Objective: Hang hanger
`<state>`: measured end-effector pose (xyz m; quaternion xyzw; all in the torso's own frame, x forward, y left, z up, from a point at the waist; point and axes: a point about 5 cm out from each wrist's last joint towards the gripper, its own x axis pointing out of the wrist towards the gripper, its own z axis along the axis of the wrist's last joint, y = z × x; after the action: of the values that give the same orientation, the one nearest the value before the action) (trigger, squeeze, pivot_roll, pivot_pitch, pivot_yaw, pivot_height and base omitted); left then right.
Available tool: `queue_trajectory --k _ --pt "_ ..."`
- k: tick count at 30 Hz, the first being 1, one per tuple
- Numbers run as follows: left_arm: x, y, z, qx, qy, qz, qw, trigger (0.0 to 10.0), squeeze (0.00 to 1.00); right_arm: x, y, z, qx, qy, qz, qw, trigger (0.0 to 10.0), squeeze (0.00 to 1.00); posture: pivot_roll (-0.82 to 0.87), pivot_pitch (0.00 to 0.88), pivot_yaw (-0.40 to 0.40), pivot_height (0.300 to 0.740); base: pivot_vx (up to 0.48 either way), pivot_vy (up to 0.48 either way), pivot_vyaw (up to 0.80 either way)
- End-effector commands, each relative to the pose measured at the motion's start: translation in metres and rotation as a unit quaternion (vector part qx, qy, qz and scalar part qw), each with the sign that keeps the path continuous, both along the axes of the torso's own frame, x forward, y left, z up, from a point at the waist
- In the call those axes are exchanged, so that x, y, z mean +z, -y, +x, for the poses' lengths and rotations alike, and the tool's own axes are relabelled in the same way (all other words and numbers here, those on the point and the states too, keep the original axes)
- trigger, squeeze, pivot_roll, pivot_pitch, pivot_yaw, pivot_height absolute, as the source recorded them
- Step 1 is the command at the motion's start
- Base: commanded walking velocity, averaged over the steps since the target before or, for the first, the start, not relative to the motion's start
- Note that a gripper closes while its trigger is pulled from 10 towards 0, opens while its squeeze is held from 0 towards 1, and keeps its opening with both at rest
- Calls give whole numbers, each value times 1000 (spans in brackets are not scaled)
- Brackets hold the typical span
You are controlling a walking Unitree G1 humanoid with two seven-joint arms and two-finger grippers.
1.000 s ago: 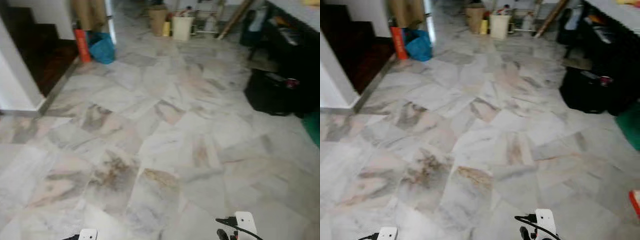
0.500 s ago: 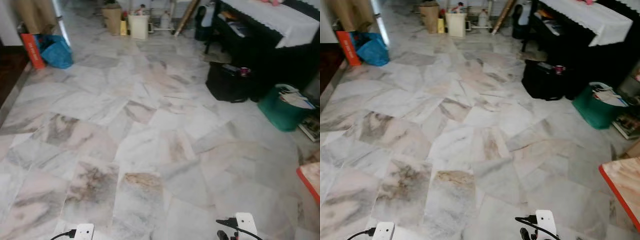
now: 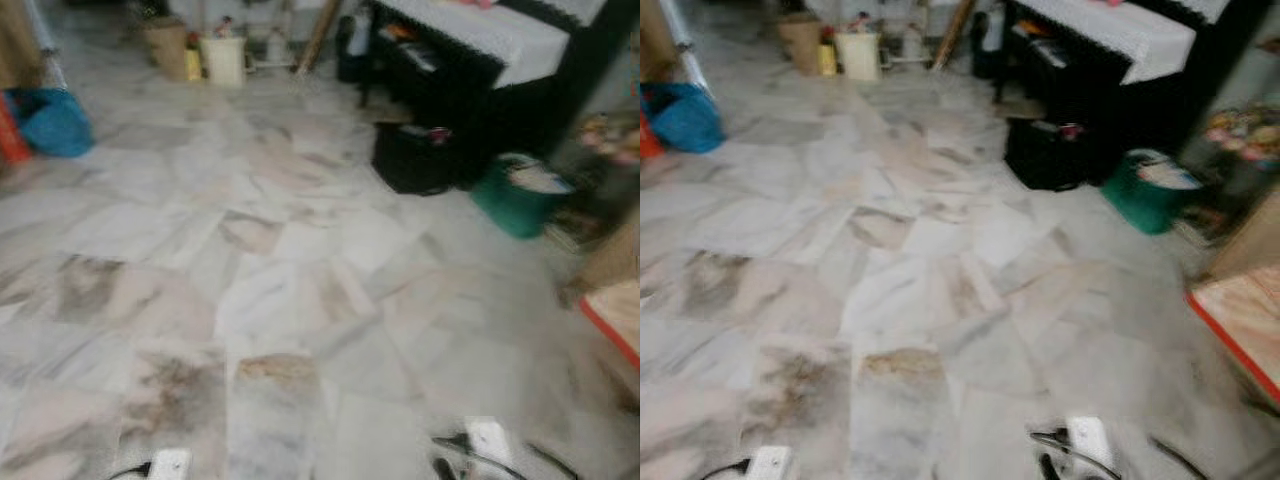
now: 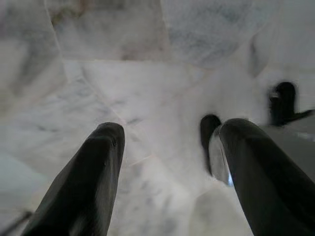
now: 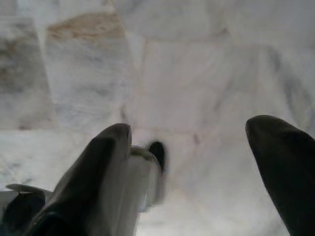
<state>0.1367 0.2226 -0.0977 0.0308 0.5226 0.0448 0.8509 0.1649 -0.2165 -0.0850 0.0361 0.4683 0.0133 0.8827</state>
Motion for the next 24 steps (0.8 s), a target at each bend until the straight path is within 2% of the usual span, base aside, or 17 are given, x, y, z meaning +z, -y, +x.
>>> queue_trajectory --k 1,3,19,24 --pt "2 10 12 -9 13 -11 1000 10000 0 2 12 -1 -8 -1 -14 1000 10000 0 -52 31 -34 740 0 480 -788" --pt "3 11 13 -10 18 -12 1000 10000 0 2 12 -1 -8 -1 -14 1000 10000 0 -52 31 -34 740 0 277 -788" --pt "2 9 10 -19 20 -7 1000 10000 0 2 12 -1 -8 -2 -14 1000 10000 0 -49 40 -32 740 0 0 -788" --pt "3 10 12 -41 19 -5 999 10000 0 3 11 0 -8 5 -15 1000 10000 0 -52 39 -33 740 0 0 -630"
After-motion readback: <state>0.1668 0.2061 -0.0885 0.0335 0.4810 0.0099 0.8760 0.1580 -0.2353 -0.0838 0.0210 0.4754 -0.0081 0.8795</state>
